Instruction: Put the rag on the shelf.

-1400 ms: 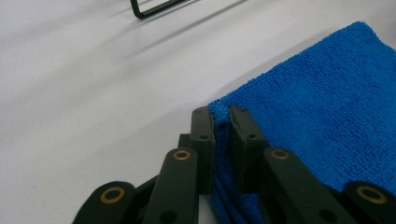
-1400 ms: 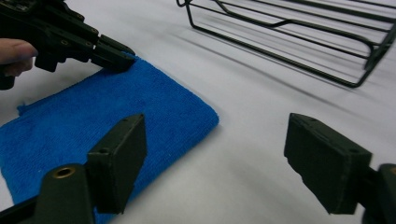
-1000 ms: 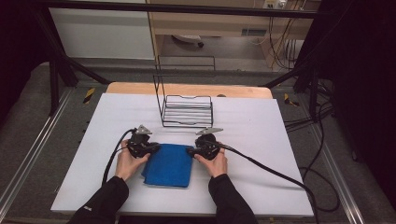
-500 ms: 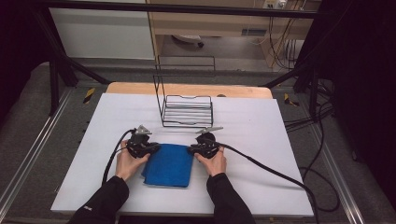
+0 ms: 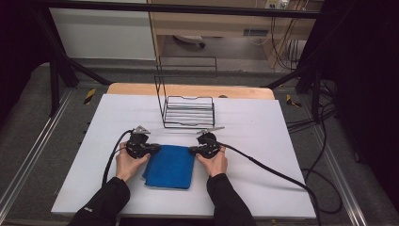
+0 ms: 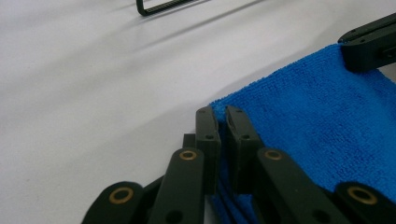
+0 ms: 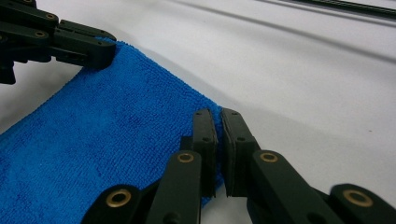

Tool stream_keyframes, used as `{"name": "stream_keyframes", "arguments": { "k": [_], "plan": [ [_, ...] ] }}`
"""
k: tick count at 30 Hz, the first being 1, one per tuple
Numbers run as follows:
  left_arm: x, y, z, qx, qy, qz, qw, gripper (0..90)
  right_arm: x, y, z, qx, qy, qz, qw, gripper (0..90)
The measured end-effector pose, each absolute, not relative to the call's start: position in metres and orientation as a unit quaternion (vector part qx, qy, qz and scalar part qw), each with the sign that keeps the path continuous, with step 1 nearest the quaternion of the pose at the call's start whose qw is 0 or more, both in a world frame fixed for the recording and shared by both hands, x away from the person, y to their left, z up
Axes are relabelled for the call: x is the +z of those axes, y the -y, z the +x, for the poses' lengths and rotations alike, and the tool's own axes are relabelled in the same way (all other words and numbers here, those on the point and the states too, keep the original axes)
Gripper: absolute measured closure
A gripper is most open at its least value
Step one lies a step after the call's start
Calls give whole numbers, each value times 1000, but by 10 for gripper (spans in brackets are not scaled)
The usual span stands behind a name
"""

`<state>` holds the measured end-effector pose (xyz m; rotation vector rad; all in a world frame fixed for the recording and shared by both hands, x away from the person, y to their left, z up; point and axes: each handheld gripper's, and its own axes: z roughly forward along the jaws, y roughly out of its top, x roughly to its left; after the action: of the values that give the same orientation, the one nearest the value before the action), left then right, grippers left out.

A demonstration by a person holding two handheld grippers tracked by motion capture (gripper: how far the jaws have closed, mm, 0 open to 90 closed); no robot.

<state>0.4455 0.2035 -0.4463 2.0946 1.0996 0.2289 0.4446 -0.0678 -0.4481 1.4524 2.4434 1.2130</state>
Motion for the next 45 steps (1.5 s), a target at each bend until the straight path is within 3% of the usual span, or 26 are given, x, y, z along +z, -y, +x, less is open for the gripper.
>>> {"name": "stream_keyframes", "arguments": {
  "k": [45],
  "plan": [
    [-391,-223,400,157,-399,771,471,855,-392,75,410,512,-767,371,105,861]
  ]
}}
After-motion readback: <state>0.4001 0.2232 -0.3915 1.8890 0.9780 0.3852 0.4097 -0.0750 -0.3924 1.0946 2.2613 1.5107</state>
